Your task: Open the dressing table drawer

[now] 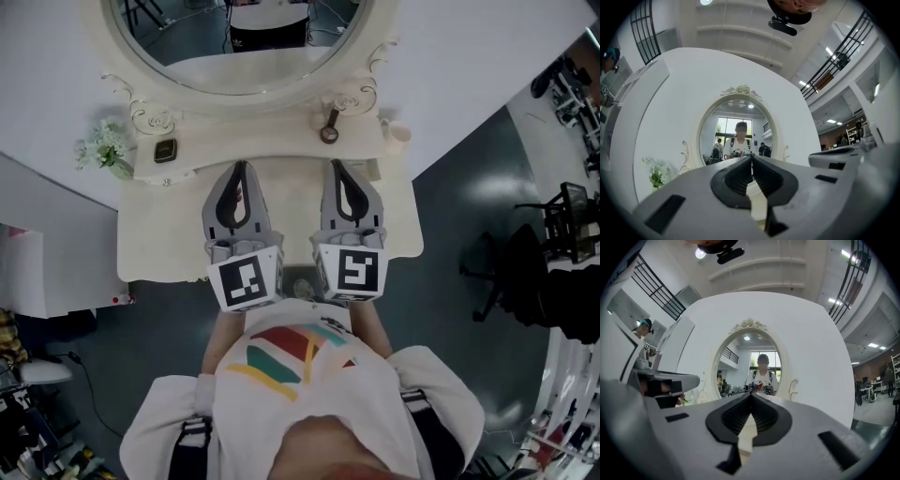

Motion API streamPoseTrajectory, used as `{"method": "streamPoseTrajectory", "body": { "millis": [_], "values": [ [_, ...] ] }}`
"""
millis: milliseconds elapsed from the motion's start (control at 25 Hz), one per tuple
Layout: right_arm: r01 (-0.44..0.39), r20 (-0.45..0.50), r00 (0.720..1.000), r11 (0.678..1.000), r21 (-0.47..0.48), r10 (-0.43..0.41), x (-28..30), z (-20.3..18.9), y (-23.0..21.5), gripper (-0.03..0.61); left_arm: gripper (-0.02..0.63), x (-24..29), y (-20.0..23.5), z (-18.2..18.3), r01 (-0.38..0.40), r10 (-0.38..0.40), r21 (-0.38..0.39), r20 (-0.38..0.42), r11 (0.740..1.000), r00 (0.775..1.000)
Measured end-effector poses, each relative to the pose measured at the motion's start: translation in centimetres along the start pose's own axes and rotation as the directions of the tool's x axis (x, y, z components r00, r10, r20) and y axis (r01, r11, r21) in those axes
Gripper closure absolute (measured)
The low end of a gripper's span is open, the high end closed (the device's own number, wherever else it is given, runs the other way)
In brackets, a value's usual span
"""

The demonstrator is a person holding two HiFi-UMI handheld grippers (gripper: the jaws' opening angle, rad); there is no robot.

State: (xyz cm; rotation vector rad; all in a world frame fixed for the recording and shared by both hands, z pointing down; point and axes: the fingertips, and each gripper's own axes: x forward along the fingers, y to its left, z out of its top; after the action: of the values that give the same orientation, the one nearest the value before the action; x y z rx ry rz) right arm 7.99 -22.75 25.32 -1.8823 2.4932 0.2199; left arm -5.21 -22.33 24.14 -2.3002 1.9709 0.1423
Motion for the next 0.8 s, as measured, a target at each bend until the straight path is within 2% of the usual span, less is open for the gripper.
{"method": "streamPoseTrajectory", "body": {
  "millis": [120,240,320,400,600,800],
  "values": [
    [-0.034,-0.015,0.999,0.999,0.0,0.034,-0.4,-0.3,1.8,0.578,0.601,-0.5,0.3,0.0,0.0,0.0,0.002,-0.002,1.0,1.0],
    [-0.056,-0.008,0.998,0.998,0.025,0.056,-0.5,-0.2,2.6,0.577,0.601,-0.9,0.3,0.2,-0.007,0.007,-0.015,0.035,1.0,0.999],
    [-0.068,-0.02,0.997,0.997,0.035,0.069,-0.5,-0.3,3.0,0.577,0.601,-1.0,0.2,0.1,0.002,-0.002,-0.003,0.009,1.0,1.0],
    [-0.068,-0.014,0.998,0.997,0.045,0.069,-0.5,-0.2,3.1,0.578,0.601,-1.1,0.2,0.1,0.005,-0.005,0.001,-0.003,1.0,1.0],
    [-0.06,0.002,0.998,0.996,0.061,0.06,-0.3,0.2,2.6,0.577,0.603,-0.8,1.0,0.9,-0.031,0.033,-0.038,0.047,0.999,0.998],
    [-0.054,0.007,0.999,0.997,0.056,0.053,-0.1,0.0,2.3,0.578,0.603,-0.8,0.8,-0.1,-0.016,0.016,-0.008,0.006,1.0,1.0]
  ]
}}
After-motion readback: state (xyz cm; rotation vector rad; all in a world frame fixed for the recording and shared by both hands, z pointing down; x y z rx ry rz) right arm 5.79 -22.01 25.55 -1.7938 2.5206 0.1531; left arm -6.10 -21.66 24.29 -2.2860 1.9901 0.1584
